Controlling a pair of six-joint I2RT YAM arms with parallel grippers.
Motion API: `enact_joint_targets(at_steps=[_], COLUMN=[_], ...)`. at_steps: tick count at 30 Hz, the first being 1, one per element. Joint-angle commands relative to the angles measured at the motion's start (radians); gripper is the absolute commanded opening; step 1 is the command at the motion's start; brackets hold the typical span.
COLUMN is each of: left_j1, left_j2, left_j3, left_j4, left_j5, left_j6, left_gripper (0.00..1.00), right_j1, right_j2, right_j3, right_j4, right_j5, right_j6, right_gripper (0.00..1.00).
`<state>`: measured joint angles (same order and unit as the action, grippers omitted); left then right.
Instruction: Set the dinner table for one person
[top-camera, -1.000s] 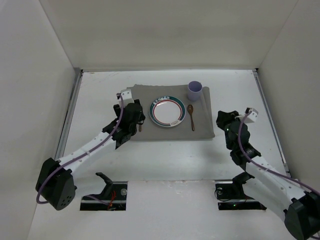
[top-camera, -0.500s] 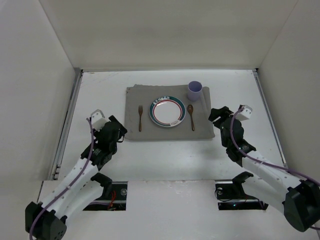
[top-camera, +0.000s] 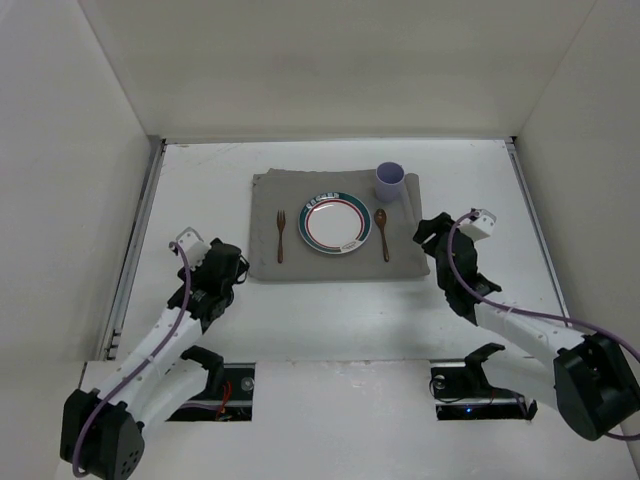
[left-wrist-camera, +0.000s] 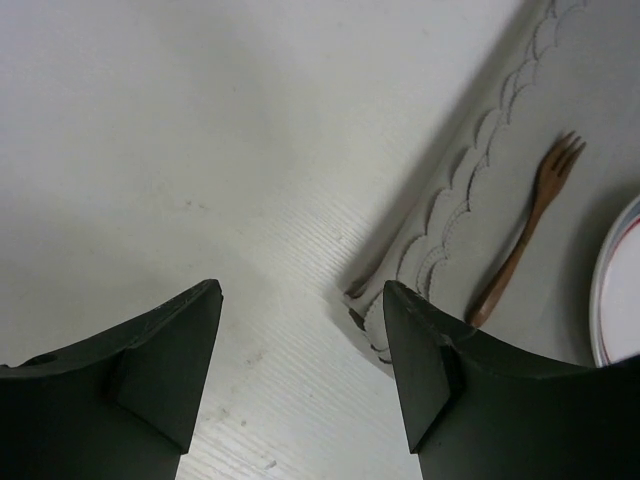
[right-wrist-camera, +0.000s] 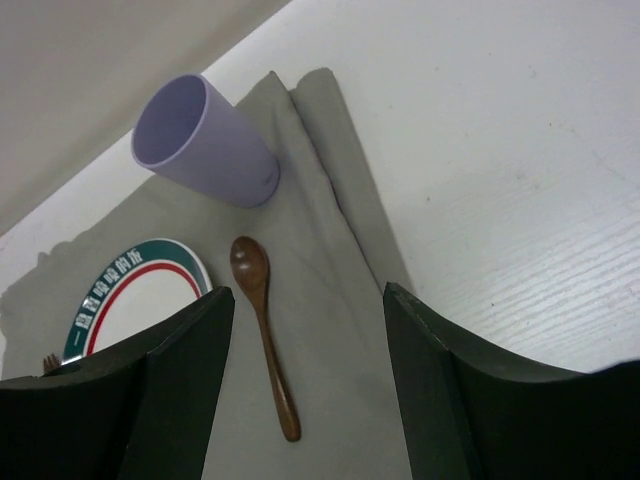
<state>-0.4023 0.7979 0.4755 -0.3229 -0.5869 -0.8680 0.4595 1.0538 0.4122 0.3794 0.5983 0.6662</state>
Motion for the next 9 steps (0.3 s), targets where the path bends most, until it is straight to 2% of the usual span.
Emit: enact_joint_targets(at_steps=[1, 9], left_j1=[0.038, 0.093], left_j2=[0.044, 0.118], left_j3=[0.057, 0.075], left_j4=[0.024, 0.042], left_j5=[-0.011, -0.011], left_j6=[-0.003, 0.007], left_gripper=[0.63, 0.62], right_j1=[0.009, 0.027], right_j2=[0.002, -0.037], right_j3=[0.03, 0.004], right_j4=[0.076, 0.116], right_j5=[0.004, 0.012], right_j6=[0.0, 0.01], right_gripper=[0.67, 0.67])
